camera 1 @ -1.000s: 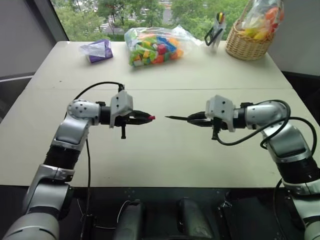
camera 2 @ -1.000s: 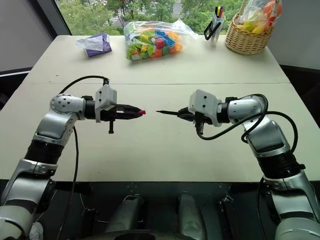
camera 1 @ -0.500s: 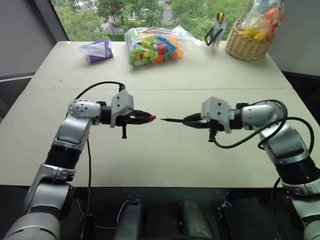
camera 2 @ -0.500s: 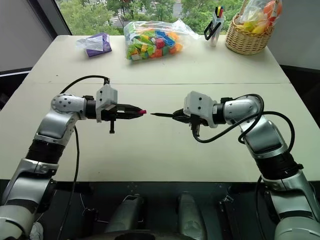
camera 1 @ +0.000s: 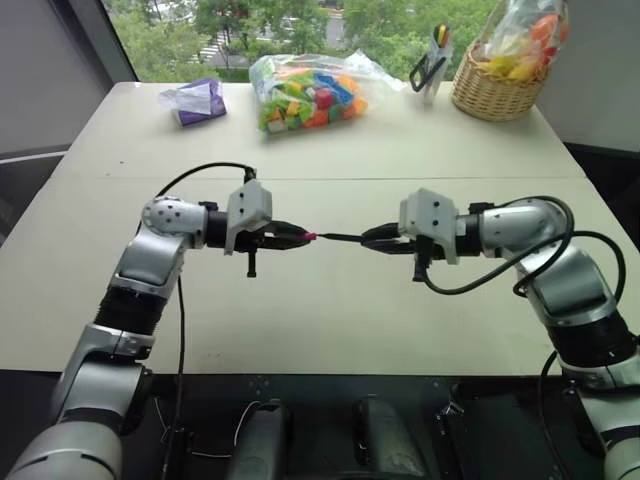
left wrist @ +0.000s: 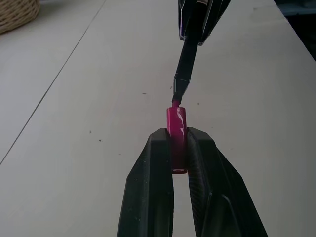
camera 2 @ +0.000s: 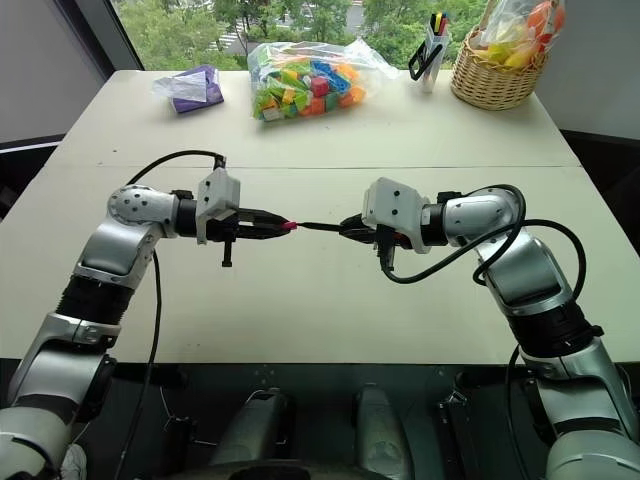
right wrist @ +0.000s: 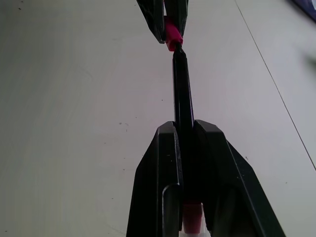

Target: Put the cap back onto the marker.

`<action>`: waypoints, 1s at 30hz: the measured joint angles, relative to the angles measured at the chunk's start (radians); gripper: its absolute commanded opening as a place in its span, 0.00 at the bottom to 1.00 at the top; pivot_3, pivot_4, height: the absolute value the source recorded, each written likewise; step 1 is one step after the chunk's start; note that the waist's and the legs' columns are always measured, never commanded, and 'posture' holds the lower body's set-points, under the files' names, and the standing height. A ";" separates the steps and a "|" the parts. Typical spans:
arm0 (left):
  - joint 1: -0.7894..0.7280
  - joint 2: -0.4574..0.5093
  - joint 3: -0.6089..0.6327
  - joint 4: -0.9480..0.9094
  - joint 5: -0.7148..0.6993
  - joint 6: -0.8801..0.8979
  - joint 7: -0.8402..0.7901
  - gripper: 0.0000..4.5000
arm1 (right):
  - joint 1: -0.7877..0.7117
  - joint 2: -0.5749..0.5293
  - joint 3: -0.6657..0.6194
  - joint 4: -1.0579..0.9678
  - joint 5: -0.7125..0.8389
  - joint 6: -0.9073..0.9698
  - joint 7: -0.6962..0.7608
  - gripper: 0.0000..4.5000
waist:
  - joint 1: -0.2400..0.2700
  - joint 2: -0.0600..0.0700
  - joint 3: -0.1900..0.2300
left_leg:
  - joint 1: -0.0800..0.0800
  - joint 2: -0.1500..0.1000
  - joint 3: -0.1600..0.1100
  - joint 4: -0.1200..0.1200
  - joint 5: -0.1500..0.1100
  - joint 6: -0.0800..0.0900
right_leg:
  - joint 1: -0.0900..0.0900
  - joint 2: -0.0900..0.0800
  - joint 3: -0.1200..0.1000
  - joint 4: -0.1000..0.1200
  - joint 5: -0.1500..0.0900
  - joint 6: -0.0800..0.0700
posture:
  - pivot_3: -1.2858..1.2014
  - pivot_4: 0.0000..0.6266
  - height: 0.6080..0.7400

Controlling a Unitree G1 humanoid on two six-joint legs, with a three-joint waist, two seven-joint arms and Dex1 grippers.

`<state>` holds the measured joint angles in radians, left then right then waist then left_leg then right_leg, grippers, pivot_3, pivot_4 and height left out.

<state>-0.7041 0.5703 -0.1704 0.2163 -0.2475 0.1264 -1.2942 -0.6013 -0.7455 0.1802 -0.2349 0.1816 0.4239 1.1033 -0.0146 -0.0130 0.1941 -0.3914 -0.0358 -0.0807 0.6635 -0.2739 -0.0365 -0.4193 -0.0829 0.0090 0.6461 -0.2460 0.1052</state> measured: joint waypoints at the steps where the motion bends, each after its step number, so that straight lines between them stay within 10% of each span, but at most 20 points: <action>1: 0.000 0.000 0.000 0.000 0.000 0.000 -0.001 0.00 | 0.000 0.000 0.000 -0.001 0.000 0.002 0.000 0.00 | 0.000 0.000 0.000 | 0.000 0.000 0.000 0.000 0.000 0.000 | 0.000 0.000 0.000 0.000 0.000 0.000 | 0.52 0.24 1.00; 30: -0.043 -0.007 -0.050 0.043 0.052 -0.071 -0.077 0.00 | -0.007 -0.010 0.055 -0.036 -0.027 0.022 0.023 0.00 | 0.001 0.000 0.000 | 0.000 0.000 0.000 0.000 0.000 0.000 | 0.000 0.000 0.000 0.000 0.000 0.000 | 0.52 0.24 1.00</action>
<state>-0.7470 0.5636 -0.2202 0.2597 -0.1957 0.0552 -1.3709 -0.6088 -0.7554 0.2356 -0.2709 0.1545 0.4457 1.1264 -0.0139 -0.0130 0.1941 -0.3915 -0.0359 -0.0805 0.6635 -0.2739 -0.0364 -0.4193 -0.0828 0.0090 0.6461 -0.2460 0.1053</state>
